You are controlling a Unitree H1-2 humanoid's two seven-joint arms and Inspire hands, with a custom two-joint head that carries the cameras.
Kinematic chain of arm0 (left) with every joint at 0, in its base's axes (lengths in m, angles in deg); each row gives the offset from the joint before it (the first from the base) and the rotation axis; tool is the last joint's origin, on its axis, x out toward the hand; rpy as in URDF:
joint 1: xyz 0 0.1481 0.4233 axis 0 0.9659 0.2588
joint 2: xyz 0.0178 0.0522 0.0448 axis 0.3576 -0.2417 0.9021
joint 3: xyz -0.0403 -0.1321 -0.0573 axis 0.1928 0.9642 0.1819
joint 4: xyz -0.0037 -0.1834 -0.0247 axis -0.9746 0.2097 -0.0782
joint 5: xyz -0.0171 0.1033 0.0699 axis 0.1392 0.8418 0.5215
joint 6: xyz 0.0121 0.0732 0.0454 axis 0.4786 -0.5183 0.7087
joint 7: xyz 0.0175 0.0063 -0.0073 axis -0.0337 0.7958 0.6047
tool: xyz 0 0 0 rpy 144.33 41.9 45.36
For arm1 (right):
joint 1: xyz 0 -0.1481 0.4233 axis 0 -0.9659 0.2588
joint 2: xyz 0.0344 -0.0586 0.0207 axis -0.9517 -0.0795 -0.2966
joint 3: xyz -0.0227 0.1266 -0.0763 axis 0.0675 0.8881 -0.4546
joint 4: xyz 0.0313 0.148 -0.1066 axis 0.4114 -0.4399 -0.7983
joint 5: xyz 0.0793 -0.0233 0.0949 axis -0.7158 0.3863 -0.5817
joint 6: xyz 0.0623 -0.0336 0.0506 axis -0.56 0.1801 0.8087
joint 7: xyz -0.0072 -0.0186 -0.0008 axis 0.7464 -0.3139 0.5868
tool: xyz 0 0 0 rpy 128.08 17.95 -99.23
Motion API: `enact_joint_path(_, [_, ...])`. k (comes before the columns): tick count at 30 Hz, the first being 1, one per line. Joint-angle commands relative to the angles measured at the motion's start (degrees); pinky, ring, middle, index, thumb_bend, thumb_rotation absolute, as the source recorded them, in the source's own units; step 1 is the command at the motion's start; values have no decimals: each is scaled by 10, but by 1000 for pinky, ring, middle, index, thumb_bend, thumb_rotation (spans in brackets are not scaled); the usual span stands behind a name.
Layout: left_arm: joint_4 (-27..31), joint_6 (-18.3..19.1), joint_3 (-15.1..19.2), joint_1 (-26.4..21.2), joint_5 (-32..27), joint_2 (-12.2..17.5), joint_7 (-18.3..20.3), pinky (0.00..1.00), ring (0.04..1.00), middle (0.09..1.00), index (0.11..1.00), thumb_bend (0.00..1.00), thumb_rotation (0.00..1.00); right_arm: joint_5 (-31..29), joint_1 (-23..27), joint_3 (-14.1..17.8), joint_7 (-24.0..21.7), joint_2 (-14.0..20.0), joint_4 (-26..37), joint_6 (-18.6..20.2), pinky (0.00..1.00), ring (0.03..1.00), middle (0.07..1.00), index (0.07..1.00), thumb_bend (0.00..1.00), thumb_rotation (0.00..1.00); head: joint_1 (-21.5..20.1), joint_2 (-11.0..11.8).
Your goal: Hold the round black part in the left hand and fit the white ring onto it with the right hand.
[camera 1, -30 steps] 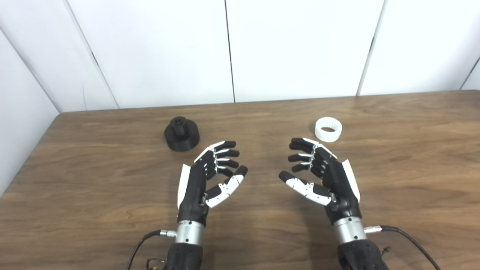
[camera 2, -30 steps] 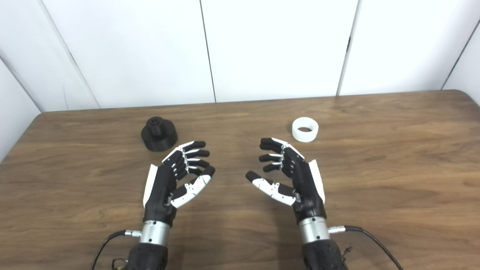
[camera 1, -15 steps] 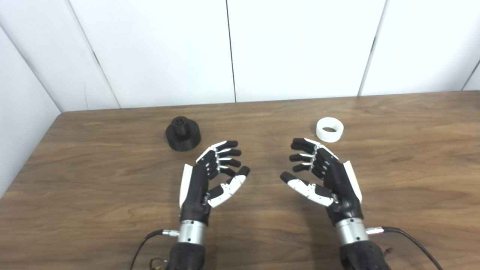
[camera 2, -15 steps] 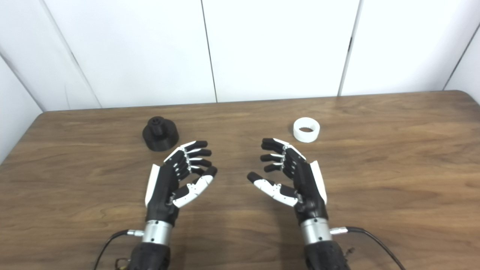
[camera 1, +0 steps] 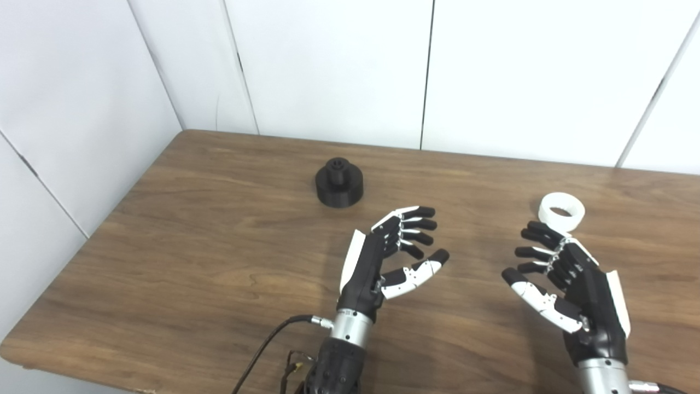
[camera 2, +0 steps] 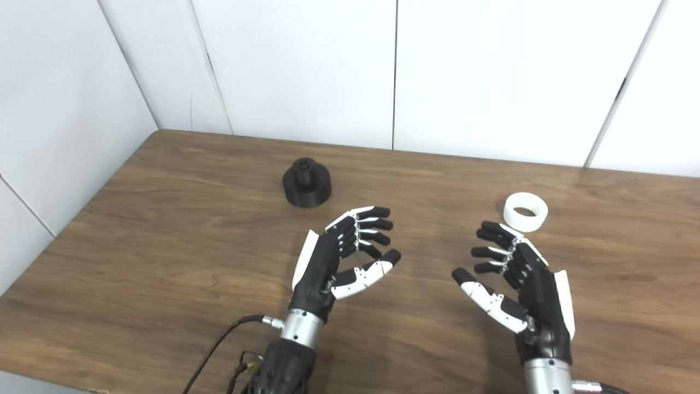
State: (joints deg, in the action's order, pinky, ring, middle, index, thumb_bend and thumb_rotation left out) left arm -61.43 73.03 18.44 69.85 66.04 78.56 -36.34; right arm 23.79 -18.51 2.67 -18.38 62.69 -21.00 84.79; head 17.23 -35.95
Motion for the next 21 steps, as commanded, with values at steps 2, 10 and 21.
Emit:
enact_joint_path(2, [3,-21,-6,-15,0,-10,-4,492,604,680,705,561,150,-1,9,1,-3,2,10,-27,547,651,738,731,703,200,2,-1])
enact_joint_path(10, [9,-16,-1,-17,6,-3,-4,504,623,688,702,562,180,-4,10,3,-4,3,10,-23,545,652,737,730,707,194,1,0])
enact_joint_path(21, [50,42,30,-37,56,52,5,516,656,743,702,556,190,-8,16,6,-4,1,5,-22,539,651,734,728,708,187,0,3])
